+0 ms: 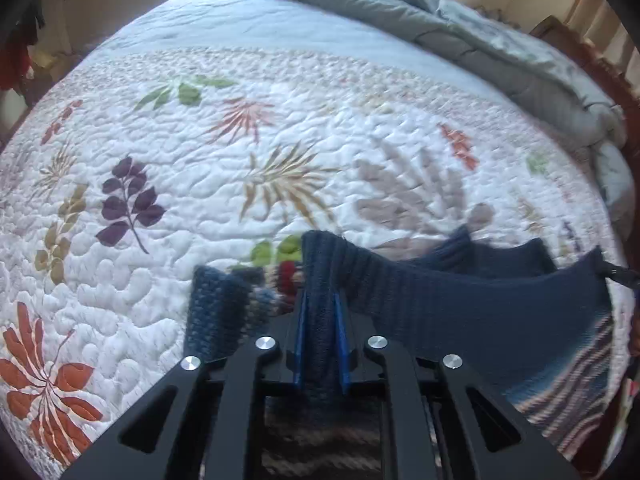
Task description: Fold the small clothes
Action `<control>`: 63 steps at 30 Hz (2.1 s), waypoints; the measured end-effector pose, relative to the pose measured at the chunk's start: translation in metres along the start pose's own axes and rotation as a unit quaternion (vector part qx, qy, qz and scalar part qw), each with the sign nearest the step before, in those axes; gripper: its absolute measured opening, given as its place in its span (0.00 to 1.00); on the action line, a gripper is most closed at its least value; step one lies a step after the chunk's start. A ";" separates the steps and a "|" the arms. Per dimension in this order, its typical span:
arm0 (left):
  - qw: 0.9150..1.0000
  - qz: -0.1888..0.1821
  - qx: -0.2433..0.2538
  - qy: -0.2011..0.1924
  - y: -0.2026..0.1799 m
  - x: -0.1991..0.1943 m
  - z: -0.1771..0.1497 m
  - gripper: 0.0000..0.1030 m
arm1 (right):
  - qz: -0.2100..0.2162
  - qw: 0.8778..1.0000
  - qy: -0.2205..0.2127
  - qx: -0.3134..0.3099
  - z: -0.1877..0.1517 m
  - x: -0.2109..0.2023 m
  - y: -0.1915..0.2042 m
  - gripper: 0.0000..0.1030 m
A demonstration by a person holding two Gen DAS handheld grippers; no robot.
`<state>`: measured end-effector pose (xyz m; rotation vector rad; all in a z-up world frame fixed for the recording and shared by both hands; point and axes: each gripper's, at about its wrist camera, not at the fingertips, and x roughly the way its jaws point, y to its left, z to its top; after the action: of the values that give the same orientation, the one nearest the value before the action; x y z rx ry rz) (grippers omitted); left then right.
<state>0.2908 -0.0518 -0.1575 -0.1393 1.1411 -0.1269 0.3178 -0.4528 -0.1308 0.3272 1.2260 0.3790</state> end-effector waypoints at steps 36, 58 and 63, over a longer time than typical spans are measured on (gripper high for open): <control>0.993 0.028 0.112 0.029 0.051 -0.098 -0.186 0.30 | 0.010 0.998 0.057 0.005 -0.208 -0.037 0.130 0.47; 0.996 0.015 0.089 -0.019 0.057 -0.172 -0.181 0.36 | -0.040 0.997 0.031 0.061 -0.216 -0.080 0.082 0.53; 0.990 -0.003 0.139 -0.024 -0.001 -0.159 -0.155 0.43 | -0.074 0.994 0.018 0.081 -0.210 -0.103 0.053 0.58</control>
<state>0.0841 -0.0326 -0.0785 0.1021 1.0644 -0.2851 0.0830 -0.4439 -0.0844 0.3668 1.3113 0.1577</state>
